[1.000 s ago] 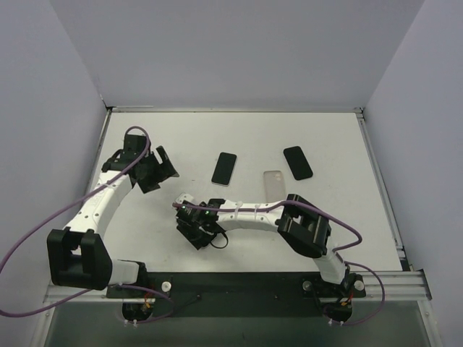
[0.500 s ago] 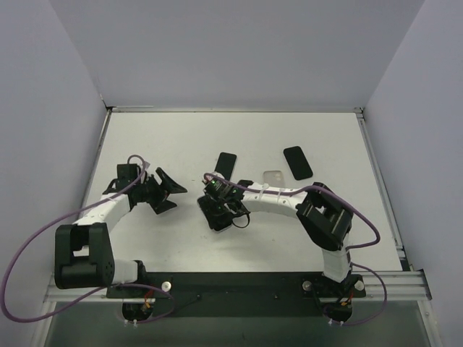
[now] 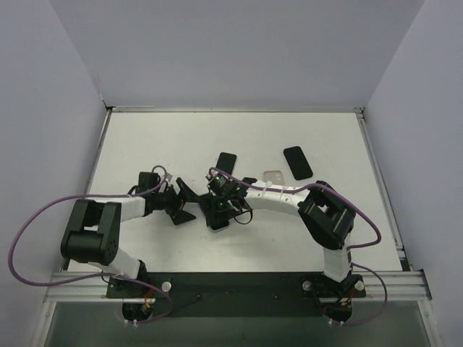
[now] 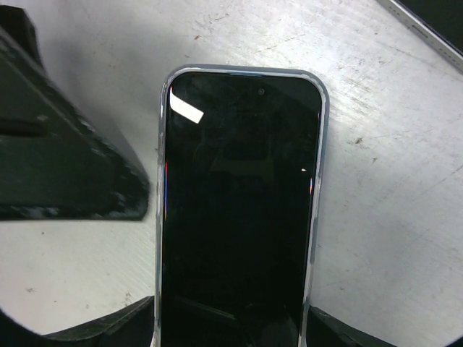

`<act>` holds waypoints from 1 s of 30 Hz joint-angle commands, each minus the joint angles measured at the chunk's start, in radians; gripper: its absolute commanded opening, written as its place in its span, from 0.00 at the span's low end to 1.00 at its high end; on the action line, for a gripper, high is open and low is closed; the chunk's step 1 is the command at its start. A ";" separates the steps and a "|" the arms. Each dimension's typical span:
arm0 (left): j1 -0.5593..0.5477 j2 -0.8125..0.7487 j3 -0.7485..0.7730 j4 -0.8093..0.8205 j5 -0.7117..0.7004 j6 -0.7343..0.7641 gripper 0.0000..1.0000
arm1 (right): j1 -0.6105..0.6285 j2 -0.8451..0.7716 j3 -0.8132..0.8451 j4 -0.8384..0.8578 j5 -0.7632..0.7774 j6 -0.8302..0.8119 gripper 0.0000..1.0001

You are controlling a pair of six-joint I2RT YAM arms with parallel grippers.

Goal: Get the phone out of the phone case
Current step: Pick up the phone at the center of the board.

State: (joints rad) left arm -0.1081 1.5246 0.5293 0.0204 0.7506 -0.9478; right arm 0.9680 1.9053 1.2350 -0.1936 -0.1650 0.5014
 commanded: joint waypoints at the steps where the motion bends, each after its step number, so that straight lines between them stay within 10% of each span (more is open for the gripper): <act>1: -0.068 0.069 0.040 0.073 -0.085 -0.008 0.94 | 0.006 -0.057 -0.009 0.049 -0.087 0.037 0.34; 16: -0.189 0.131 0.153 -0.066 -0.240 0.029 0.59 | -0.003 -0.121 -0.040 0.071 -0.084 0.062 0.34; 23: -0.191 0.108 0.149 -0.057 -0.237 0.012 0.19 | -0.009 -0.117 -0.046 0.077 -0.105 0.077 0.34; 25: -0.191 0.094 0.158 -0.062 -0.235 0.015 0.00 | -0.025 -0.118 -0.057 0.089 -0.126 0.091 0.39; 30: -0.186 0.045 0.198 -0.089 -0.237 0.032 0.00 | -0.069 -0.159 -0.068 0.094 -0.175 0.094 0.79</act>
State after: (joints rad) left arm -0.3004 1.6279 0.6724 -0.0185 0.5709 -0.9421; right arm 0.9352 1.8275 1.1839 -0.1036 -0.3038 0.5957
